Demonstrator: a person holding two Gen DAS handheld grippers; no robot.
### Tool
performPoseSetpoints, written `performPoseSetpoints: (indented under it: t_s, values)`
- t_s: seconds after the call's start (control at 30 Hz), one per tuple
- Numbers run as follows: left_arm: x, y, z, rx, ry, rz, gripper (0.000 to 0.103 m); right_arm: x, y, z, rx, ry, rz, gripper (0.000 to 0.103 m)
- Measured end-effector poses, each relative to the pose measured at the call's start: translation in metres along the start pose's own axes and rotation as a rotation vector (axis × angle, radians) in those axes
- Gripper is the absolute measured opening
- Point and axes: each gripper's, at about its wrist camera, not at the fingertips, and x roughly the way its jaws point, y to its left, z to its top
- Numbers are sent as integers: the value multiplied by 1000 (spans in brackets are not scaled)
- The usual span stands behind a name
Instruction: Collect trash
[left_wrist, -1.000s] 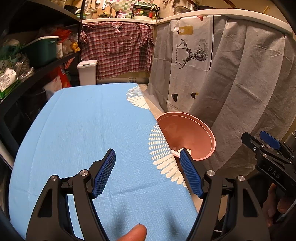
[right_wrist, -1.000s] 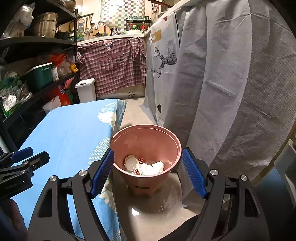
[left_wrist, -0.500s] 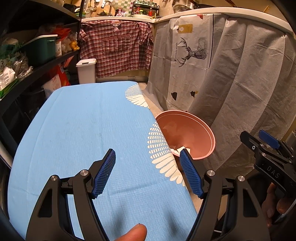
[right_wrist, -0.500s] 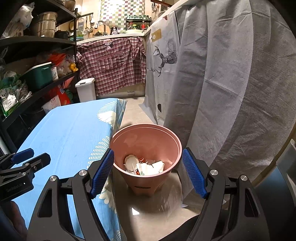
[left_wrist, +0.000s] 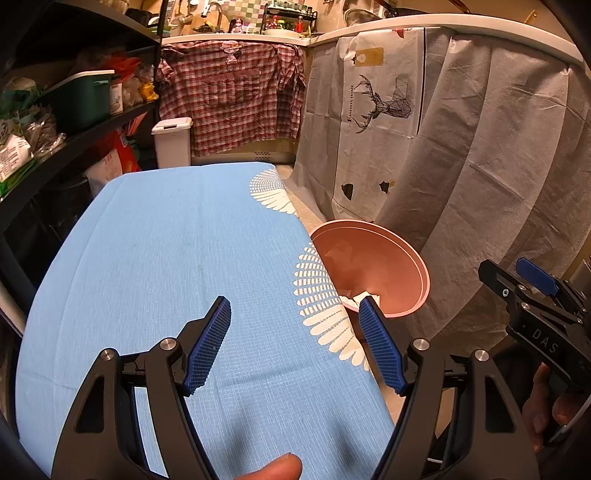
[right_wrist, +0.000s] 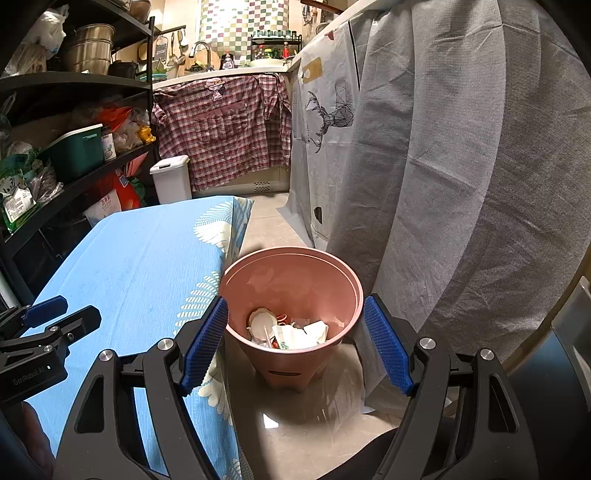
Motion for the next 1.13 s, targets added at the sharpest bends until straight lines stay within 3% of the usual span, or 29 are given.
performPoseSetpoints:
  t_s: [1.13]
  values:
    - [-1,0,2,14,-2,9,70,0,0,0,1,-1,0,75]
